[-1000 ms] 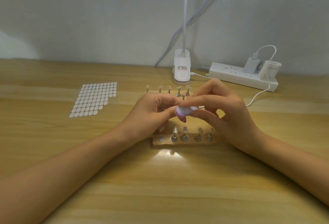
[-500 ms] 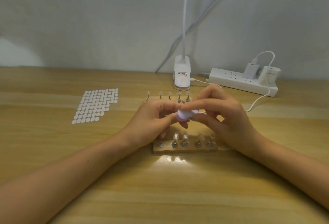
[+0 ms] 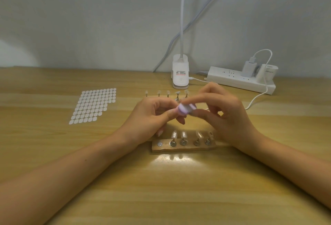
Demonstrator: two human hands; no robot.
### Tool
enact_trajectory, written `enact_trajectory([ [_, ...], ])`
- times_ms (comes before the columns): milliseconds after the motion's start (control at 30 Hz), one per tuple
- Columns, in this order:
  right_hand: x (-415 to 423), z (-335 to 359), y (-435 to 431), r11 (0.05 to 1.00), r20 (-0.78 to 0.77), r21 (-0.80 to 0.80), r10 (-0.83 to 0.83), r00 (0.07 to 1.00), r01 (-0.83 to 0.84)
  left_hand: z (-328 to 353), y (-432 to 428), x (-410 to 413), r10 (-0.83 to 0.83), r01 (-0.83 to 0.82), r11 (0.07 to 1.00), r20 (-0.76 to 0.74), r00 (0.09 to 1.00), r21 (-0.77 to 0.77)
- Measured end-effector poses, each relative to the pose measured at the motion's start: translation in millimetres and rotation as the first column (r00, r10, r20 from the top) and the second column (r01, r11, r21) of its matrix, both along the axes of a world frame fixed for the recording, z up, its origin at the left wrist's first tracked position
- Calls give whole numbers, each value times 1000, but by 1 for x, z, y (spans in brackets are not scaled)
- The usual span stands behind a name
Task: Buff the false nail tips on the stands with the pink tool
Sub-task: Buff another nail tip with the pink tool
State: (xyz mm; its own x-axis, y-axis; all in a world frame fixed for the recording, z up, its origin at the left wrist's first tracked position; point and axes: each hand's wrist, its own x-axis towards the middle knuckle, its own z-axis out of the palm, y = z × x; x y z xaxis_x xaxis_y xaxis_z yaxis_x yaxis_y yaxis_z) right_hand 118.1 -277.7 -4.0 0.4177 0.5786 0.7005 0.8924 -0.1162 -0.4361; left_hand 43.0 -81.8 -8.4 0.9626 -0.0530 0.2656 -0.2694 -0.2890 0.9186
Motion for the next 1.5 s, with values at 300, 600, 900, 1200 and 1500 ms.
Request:
enact_trajectory([
  [300,0,2,-1,999,-52,15,-39,998,40,-1,1,1,9,-9,1000,4,1000,9],
  [600,-2,3,-1,1000,15,11,-27,1000,27,-1,-2,-1,0,-1,1000,40,999,4],
  [900,-1,1,0,1000,11,-11,25,1000,-25,1,-3,-2,6,-7,1000,36,999,13],
  [1200,1,-1,0,999,-76,-3,47,996,-47,-1,-3,-2,14,-14,1000,49,999,7],
  [1500,4,-1,-1,999,-163,36,5,987,1,1,-3,-2,7,-7,1000,47,999,-1],
])
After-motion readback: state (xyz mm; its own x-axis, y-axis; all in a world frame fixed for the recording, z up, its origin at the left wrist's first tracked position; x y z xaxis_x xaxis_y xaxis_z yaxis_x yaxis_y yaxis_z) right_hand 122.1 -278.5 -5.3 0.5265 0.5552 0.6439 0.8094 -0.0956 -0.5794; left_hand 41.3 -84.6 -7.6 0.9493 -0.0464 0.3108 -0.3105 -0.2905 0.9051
